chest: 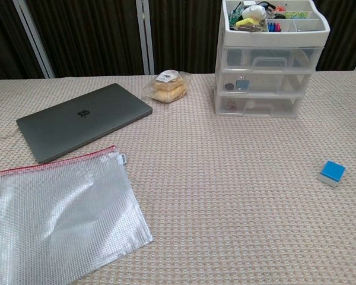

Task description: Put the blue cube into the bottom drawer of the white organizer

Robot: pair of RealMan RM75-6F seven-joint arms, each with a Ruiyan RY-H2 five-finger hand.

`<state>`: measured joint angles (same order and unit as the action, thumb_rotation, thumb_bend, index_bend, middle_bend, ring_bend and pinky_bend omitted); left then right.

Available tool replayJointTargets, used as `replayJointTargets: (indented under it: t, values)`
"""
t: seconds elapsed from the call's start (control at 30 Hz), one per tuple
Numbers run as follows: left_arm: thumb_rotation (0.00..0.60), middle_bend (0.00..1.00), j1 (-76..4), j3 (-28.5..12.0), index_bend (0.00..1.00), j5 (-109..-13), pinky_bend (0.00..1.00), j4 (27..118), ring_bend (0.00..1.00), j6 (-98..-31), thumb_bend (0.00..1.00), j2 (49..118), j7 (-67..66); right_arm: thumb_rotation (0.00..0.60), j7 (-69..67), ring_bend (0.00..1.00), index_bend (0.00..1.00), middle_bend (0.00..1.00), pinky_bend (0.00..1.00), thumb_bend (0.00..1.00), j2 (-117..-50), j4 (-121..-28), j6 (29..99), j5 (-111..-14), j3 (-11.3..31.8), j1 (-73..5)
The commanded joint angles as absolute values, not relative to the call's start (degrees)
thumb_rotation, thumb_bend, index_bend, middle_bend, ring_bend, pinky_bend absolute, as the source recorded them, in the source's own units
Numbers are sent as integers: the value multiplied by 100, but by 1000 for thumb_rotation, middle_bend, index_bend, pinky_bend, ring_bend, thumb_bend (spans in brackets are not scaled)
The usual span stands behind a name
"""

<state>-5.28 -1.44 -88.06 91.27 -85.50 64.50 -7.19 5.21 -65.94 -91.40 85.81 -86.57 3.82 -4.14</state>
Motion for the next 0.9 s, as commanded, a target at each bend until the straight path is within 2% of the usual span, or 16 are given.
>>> replayJointTargets:
  t: [0.03,0.7,0.73,0.8,0.87,0.9]
  values:
    - [600,0,-550,-123,35,-8777,0,9188,0,-8509,238,6399,-771,600,560,0,107,0,70,114,-6546,-9188,8563,-8657,359,-429]
    - [600,0,-545,-170,35,-8843,0,9059,0,-8642,237,6462,-702,600,458,0,107,0,70,115,-6549,-9469,8465,-8525,385,-442]
    - [600,0,-544,-180,36,-8850,0,9037,0,-8666,237,6474,-718,600,477,4,107,6,86,115,-6541,-9532,8427,-8471,393,-447]
    - [600,0,-540,-194,36,-8858,0,8999,0,-8701,238,6502,-726,600,522,74,108,69,205,115,-6503,-9808,8261,-8242,431,-478]
    - [600,0,-538,-199,36,-8846,0,8988,0,-8704,238,6516,-704,600,501,281,113,234,434,114,-6459,-10149,8078,-7949,516,-531]
    - [600,0,-538,-203,36,-8832,0,8990,0,-8696,238,6515,-692,600,476,358,114,300,490,115,-6416,-10427,7918,-7682,606,-591]
